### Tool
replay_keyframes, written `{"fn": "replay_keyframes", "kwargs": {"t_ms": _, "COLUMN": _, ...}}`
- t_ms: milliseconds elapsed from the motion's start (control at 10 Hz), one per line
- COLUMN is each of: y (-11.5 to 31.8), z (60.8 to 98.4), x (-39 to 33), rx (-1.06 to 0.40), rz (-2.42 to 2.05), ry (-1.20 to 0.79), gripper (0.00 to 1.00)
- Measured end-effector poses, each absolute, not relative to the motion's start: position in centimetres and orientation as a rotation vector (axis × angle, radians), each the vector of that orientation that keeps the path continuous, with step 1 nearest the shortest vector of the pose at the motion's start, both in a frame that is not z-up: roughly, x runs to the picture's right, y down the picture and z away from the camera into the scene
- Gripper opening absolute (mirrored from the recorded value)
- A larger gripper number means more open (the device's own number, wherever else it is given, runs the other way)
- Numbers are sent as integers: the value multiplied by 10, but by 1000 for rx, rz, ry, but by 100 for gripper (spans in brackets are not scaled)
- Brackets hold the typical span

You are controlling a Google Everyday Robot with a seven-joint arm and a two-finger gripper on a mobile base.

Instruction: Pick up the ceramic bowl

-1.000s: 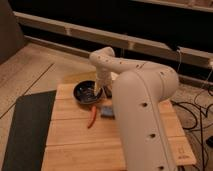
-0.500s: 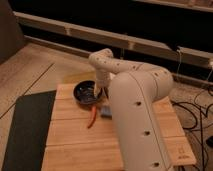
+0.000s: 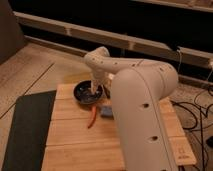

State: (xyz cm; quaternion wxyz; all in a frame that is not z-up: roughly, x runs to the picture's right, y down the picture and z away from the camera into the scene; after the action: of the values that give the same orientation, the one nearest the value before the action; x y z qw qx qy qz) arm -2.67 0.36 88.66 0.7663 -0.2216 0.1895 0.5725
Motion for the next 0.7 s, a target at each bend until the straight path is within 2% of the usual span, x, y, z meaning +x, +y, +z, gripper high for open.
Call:
{"fn": "replay_keyframes", "kwargs": {"t_ms": 300, "y": 7, "z": 882, "x": -13, "rx": -432, "rz": 1288, "ry": 373, "gripper": 65}}
{"fn": "replay_keyframes", "kwargs": {"t_ms": 700, "y": 29, "z": 906, "x": 11, "rx": -477, "rz": 1372, "ry": 382, "gripper": 65}}
